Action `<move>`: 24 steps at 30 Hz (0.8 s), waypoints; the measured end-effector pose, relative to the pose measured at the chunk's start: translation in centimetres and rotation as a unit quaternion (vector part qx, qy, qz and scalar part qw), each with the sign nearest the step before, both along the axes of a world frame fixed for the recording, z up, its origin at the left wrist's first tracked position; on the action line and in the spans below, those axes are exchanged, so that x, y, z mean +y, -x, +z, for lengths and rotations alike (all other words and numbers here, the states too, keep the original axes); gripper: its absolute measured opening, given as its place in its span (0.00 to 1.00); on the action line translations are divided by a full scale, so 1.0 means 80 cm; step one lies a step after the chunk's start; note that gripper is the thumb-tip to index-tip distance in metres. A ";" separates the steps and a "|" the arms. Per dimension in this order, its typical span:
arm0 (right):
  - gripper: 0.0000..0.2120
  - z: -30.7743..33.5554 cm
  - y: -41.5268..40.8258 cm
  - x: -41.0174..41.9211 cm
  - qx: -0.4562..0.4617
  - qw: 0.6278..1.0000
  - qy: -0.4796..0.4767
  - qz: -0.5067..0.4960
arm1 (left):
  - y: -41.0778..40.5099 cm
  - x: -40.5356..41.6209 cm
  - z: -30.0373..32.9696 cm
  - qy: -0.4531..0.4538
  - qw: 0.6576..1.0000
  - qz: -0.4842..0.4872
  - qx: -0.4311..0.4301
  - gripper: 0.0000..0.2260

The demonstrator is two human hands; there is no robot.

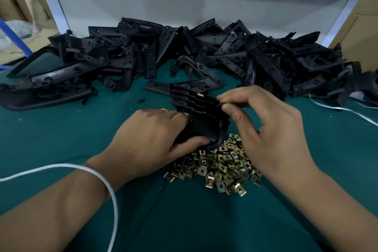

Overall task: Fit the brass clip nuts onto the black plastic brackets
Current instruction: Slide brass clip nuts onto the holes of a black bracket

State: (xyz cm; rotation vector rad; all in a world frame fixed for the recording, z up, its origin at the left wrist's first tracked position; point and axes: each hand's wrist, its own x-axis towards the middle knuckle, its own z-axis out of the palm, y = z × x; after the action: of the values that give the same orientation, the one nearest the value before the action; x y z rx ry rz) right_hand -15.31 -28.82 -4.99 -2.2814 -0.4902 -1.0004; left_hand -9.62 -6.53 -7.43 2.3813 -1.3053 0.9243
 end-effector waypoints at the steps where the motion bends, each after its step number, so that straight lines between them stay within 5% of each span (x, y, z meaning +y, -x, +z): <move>1: 0.04 0.000 0.000 0.000 -0.003 1.000 -0.001 0.001 | 0.000 0.000 0.000 0.000 1.000 -0.001 -0.002 0.19; 11: 0.03 -0.005 -0.002 0.000 -0.013 1.000 0.001 0.024 | 0.004 0.002 -0.003 0.001 1.000 0.012 -0.023 0.21; 14: 0.05 -0.008 -0.004 0.000 0.031 0.995 -0.076 0.054 | 0.005 0.003 -0.002 0.011 0.999 0.025 -0.021 0.23; 19: 0.11 -0.011 -0.003 0.005 0.245 0.889 -0.339 0.186 | 0.002 -0.003 -0.002 0.030 0.999 0.012 -0.034 0.20; 24: 0.12 -0.006 -0.003 0.012 0.300 0.806 -0.454 0.234 | -0.001 -0.001 -0.002 0.030 0.999 0.015 -0.039 0.23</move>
State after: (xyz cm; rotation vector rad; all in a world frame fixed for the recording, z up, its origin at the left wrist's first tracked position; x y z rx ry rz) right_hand -15.04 -27.84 -5.44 -1.3580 -0.1954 -0.1303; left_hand -9.57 -6.60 -7.58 2.3468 -1.2530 1.0596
